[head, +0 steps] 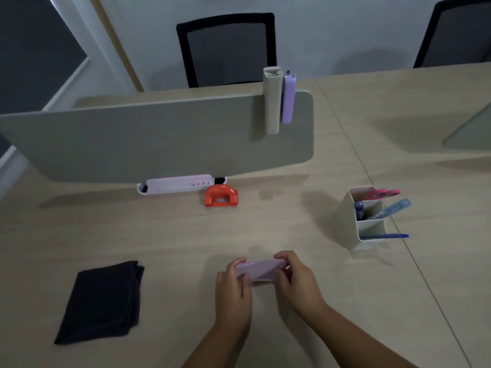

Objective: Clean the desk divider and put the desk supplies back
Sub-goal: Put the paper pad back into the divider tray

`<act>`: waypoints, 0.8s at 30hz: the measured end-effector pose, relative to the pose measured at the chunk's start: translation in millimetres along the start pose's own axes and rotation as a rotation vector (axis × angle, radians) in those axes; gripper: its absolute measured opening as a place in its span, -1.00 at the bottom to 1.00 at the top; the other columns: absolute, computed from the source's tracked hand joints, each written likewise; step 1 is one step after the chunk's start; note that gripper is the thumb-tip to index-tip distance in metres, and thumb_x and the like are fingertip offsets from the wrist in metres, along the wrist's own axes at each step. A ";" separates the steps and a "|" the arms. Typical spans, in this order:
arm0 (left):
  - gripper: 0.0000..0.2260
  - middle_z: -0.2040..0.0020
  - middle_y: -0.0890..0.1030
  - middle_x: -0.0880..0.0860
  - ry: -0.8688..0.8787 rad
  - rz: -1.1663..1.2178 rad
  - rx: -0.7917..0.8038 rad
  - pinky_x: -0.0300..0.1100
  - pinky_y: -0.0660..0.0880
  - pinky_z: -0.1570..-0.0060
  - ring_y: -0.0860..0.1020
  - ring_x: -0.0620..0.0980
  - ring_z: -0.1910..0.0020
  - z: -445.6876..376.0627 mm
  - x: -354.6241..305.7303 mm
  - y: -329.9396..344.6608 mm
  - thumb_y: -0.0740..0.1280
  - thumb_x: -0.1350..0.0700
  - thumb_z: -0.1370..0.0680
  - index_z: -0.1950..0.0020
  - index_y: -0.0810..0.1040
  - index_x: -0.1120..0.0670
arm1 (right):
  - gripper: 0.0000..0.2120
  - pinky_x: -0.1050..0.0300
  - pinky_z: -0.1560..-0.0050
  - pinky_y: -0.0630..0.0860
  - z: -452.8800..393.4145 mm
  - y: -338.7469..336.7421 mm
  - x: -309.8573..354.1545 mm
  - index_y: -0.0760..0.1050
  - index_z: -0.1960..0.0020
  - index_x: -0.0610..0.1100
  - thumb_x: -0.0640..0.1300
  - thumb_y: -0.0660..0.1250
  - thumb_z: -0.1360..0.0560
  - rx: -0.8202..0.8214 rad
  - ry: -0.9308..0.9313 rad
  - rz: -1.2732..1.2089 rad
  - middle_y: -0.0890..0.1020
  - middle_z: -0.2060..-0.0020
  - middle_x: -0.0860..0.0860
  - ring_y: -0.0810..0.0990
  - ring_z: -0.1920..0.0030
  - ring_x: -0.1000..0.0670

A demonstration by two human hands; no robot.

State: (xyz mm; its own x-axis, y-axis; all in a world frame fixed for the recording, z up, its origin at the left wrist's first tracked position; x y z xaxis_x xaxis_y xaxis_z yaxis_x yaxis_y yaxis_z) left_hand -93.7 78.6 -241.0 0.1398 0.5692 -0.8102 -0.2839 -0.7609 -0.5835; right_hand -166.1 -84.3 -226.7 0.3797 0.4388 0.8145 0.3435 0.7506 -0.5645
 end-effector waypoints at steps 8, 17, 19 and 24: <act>-0.77 -0.14 0.61 0.02 -0.049 0.267 -0.284 -0.20 0.45 -0.17 0.55 -0.04 -0.13 -119.8 22.1 -101.7 0.21 0.23 -0.60 -0.22 0.52 0.08 | -0.76 0.33 0.16 0.44 -98.0 55.8 102.6 0.55 0.08 0.02 -0.31 0.26 -0.51 -0.131 -0.003 -0.301 0.62 0.24 0.10 0.56 0.27 0.22; -0.85 -0.05 0.47 0.03 -0.002 0.224 -0.394 -0.26 0.51 0.02 0.56 -0.04 0.14 -240.7 59.1 -175.5 0.30 0.16 -0.58 -0.08 0.63 0.13 | -0.95 0.47 0.20 0.43 -200.8 113.6 156.7 0.56 0.14 -0.12 -0.24 0.37 -0.47 -0.259 0.018 -0.326 0.60 0.31 0.08 0.55 0.28 0.21; -0.87 0.00 0.51 0.06 -0.016 0.233 -0.421 -0.19 0.53 0.01 0.58 -0.02 0.15 -254.2 71.6 -180.8 0.34 0.16 -0.55 -0.05 0.64 0.15 | -0.96 0.37 0.12 0.48 -216.7 122.1 160.7 0.57 0.13 -0.13 -0.24 0.37 -0.46 -0.246 0.008 -0.290 0.62 0.28 0.07 0.58 0.25 0.13; -0.93 0.07 0.59 0.13 -0.045 0.204 -0.404 -0.10 0.55 0.05 0.58 0.03 0.19 -285.1 100.3 -179.2 0.38 0.18 -0.51 0.05 0.63 0.15 | -0.93 0.33 0.15 0.40 -244.3 140.9 162.4 0.60 0.07 -0.17 -0.23 0.36 -0.47 -0.239 0.003 -0.212 0.63 0.24 0.02 0.58 0.20 0.05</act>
State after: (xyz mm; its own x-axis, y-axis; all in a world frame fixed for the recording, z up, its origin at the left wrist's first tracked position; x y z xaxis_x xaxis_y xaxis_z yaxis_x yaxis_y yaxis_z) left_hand 241.6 183.2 -233.4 0.0753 0.4015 -0.9128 0.0932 -0.9142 -0.3944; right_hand 153.8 -28.0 -206.8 0.2809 0.2833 0.9170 0.6073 0.6873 -0.3984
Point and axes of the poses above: each hand's wrist, its own z-axis away from the middle knuckle, its own y-axis out of the palm, x = y × z, the point moved 10 cm from there along -z, towards the middle knuckle
